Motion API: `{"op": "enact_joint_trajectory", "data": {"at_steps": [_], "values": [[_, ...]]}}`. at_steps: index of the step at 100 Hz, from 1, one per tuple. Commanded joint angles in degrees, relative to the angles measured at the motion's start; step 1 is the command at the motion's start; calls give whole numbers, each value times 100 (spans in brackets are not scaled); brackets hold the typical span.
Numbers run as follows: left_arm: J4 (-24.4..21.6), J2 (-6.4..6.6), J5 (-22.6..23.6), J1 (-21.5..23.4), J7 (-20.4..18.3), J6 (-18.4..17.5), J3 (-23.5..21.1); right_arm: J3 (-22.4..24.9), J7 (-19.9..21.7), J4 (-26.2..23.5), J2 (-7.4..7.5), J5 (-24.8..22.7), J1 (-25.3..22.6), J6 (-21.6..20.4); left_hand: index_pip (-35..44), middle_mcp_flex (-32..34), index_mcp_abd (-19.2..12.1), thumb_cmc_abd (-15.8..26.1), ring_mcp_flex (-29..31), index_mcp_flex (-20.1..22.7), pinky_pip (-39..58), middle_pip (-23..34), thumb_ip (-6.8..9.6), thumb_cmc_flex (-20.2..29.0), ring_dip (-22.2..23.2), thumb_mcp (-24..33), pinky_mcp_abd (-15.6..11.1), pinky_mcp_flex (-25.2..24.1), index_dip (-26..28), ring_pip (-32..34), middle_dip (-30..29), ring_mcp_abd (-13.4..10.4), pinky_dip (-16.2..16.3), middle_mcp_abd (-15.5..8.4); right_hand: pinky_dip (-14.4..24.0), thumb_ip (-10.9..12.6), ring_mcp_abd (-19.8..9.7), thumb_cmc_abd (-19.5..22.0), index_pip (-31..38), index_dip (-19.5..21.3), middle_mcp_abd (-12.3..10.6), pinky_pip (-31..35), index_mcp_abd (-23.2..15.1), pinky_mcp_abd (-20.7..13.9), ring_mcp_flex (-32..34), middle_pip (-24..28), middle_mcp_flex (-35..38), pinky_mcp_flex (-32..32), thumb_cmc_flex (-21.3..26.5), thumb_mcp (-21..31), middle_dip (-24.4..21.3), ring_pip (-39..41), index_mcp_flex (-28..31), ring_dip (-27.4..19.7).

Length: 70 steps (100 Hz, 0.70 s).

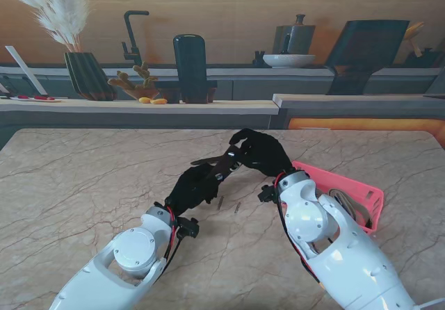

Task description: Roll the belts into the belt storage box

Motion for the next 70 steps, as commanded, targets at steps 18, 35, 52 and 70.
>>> {"op": "enact_joint_trajectory", "data": {"at_steps": [18, 35, 52, 70], "values": [[-203, -61, -200, 174, -66, 314, -92, -64, -429, 253, 11, -601, 83, -486, 1052, -122, -412, 383, -63, 81, 194, 17, 261, 433, 125, -14, 69, -210, 684, -7, 165, -80, 193, -17, -133, 421, -68, 56, -360, 357, 145, -322, -615, -99, -919, -236, -1076, -493, -640, 346, -173, -514, -1042, -332], [-386, -98, -393, 268, 36, 645, -162, -123, -892, 627, 108, -1545, 242, -1272, 1051, -42, -289, 427, 0, 59, 188, -208, 246, 555, -24, -154, 124, -159, 583, -169, -54, 75, 216, 66, -153, 418, -215, -462, -174, 410, -12, -550, -1063, -240, -1670, -336, -2026, -1048, -515, 511, -286, -880, -1790, -586], [-519, -142, -641, 341, 137, 888, -224, -336, -1583, 1032, 223, -2529, 494, -1891, 1064, -18, -239, 548, 4, -43, 179, -239, 208, 684, -135, -375, 117, -161, 521, -215, -229, 137, 223, 105, -153, 476, -269, -882, 262, 401, -54, -618, -1479, -303, -1924, -251, -2398, -1223, -338, 912, -341, -1011, -2061, -734], [-624, -170, -881, 401, 193, 1045, -285, -622, -2145, 1281, 297, -3092, 703, -2067, 1084, -125, -204, 708, -30, -194, 173, -191, 162, 927, -220, -774, 87, -143, 501, -203, -328, 70, 212, 79, -155, 485, -259, -1000, 529, 380, -3, -513, -1593, -319, -2024, -97, -2564, -1312, -295, 1057, -349, -916, -2027, -757]]}}
